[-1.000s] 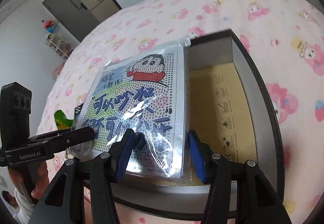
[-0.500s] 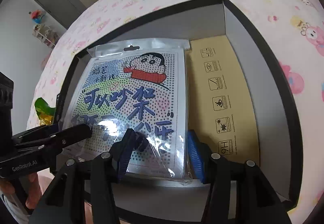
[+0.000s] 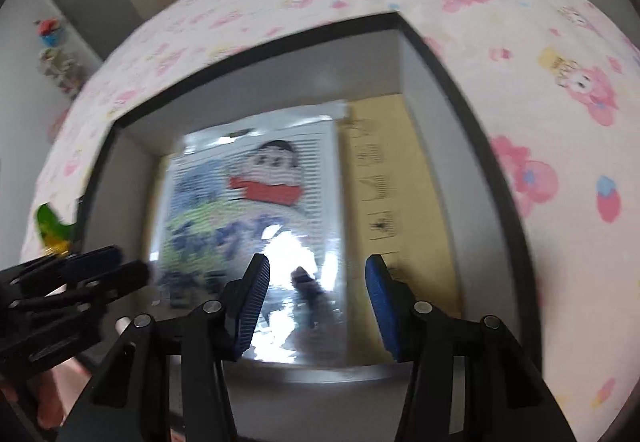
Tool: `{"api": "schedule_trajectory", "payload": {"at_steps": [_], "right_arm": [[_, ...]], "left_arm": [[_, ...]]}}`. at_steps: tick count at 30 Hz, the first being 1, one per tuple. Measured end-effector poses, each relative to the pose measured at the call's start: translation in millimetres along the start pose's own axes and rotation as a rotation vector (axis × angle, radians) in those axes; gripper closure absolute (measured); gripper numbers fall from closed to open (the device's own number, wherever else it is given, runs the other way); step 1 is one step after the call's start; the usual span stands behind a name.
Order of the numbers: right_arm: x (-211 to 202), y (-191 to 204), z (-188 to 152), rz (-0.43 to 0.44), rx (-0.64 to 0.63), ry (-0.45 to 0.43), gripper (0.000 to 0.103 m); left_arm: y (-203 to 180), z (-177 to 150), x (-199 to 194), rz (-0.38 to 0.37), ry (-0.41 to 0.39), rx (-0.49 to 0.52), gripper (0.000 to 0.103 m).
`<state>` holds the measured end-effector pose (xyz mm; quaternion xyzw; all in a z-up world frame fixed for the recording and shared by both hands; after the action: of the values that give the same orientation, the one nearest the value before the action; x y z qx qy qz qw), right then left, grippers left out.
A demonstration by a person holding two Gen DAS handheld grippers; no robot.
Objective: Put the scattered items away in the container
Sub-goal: 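Carry the Shin-chan kit over the black shoebox and lower it inside, then open the right tool, release the kit, and withdraw from the box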
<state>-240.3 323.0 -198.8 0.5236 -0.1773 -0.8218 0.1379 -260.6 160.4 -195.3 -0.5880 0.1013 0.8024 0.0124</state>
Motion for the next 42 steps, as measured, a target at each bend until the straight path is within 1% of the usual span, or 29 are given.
{"api": "schedule_trajectory", "payload": {"at_steps": [1,4,7,9,10,11,12,13,15,18,19,20,21,22,24,27,31,32,33,35,38,39,42], "right_arm": [[2,-4,1,-0.02,0.013,0.006,0.056],[8,-5,3,-0.004,0.023,0.045,0.055],[11,3,3,0.036,-0.01,0.091,0.054],[10,4,5,0.028,-0.028,0.101,0.053],[8,3,8,0.023,-0.036,0.101,0.052],[8,2,12,0.028,-0.036,0.108,0.046],[12,0,14,0.037,-0.022,0.133,0.044],[16,-3,16,0.047,-0.007,0.159,0.044],[30,-3,21,0.024,0.004,0.197,0.043],[45,7,13,0.017,-0.011,0.267,0.042],[48,12,11,0.022,-0.015,0.277,0.036],[49,19,10,0.024,-0.024,0.275,0.036],[50,27,10,0.047,-0.027,0.264,0.036],[52,35,9,0.08,-0.027,0.258,0.039],[54,46,7,0.124,-0.035,0.253,0.039],[45,49,7,0.131,-0.051,0.209,0.039],[6,31,9,0.062,-0.012,0.082,0.042],[-4,27,9,0.044,-0.002,0.05,0.042],[-11,21,10,0.027,0.004,0.036,0.042],[-18,11,5,0.068,0.063,0.056,0.042],[6,22,-5,0.205,0.121,0.123,0.042],[9,24,-7,0.198,0.107,0.135,0.042],[11,34,-7,0.105,0.014,0.112,0.042]], "left_arm": [[-2,0,1,-0.005,0.003,0.001,0.06],[-11,-2,3,-0.018,0.015,0.009,0.06],[-9,-3,-1,-0.019,0.014,0.002,0.06],[-6,-1,-6,-0.025,0.004,-0.01,0.059],[-6,-1,-6,-0.028,0.004,-0.006,0.059],[-7,0,-7,-0.031,0.004,-0.002,0.059],[-7,1,-7,-0.031,0.003,0.004,0.059],[-8,1,-6,-0.026,0.003,0.01,0.059],[-10,2,-5,-0.029,0.0,0.016,0.059],[-8,2,-4,-0.04,-0.004,0.018,0.058],[-5,1,-4,-0.036,-0.004,0.017,0.058],[-2,1,-4,-0.033,-0.005,0.015,0.058],[2,1,-3,-0.034,-0.006,0.008,0.06],[5,0,-3,-0.037,-0.005,-0.002,0.06],[13,-3,-4,-0.044,-0.001,-0.022,0.059],[21,-8,-5,-0.056,0.006,-0.045,0.058],[9,-13,-13,-0.09,0.009,-0.02,0.052],[4,-14,-14,-0.103,0.008,-0.011,0.052],[1,-14,-14,-0.11,0.008,-0.007,0.052],[0,-12,-12,-0.114,0.006,-0.011,0.053],[9,-10,-15,-0.11,-0.03,-0.056,0.054],[12,-11,-19,-0.112,-0.046,-0.063,0.054],[18,-15,-23,-0.116,-0.076,-0.054,0.054]]}}
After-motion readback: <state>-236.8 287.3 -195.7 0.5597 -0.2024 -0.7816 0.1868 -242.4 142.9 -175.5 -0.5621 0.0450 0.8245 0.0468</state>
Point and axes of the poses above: each gripper's, at about its wrist camera, not at the fingertips, and x roughly the way its jaws point, y to its left, z to its top, the point moved 9 cm from there along x, roughly the way its jaws point, and after that the axes turned 14 degrees about z, right-handed, at the moved point
